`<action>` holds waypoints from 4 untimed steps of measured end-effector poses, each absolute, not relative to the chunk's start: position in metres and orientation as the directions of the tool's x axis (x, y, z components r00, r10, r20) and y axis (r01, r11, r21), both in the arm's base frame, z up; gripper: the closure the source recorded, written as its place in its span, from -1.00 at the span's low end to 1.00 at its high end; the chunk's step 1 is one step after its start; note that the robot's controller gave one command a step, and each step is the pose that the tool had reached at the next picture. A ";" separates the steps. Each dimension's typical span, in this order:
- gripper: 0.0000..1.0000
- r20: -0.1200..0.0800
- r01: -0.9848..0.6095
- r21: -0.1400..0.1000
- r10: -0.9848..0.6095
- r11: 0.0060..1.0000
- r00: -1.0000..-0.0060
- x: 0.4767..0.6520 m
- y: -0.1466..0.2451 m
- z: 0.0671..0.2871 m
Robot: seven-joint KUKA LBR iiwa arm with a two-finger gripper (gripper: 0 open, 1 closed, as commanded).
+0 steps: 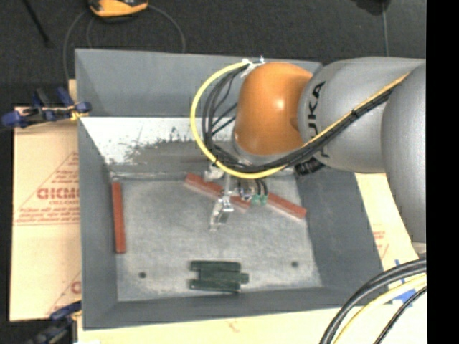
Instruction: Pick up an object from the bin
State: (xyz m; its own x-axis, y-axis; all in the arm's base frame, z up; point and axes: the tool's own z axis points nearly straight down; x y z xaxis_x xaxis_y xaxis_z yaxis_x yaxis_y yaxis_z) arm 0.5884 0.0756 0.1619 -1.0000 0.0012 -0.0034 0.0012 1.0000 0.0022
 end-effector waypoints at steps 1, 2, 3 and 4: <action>-1.00 -0.003 0.001 0.002 0.001 1.000 -1.000 0.588 0.076 0.162; 1.00 -0.003 0.077 0.000 0.077 0.997 -0.997 0.599 0.030 0.086; 1.00 -0.003 0.077 0.001 0.077 0.997 -0.997 0.599 0.030 0.086; 1.00 0.006 0.092 0.001 0.092 0.996 -0.996 0.596 0.029 0.128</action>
Offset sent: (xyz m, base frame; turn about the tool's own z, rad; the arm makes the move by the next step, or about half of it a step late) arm 0.0097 -0.0443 -0.0768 0.0729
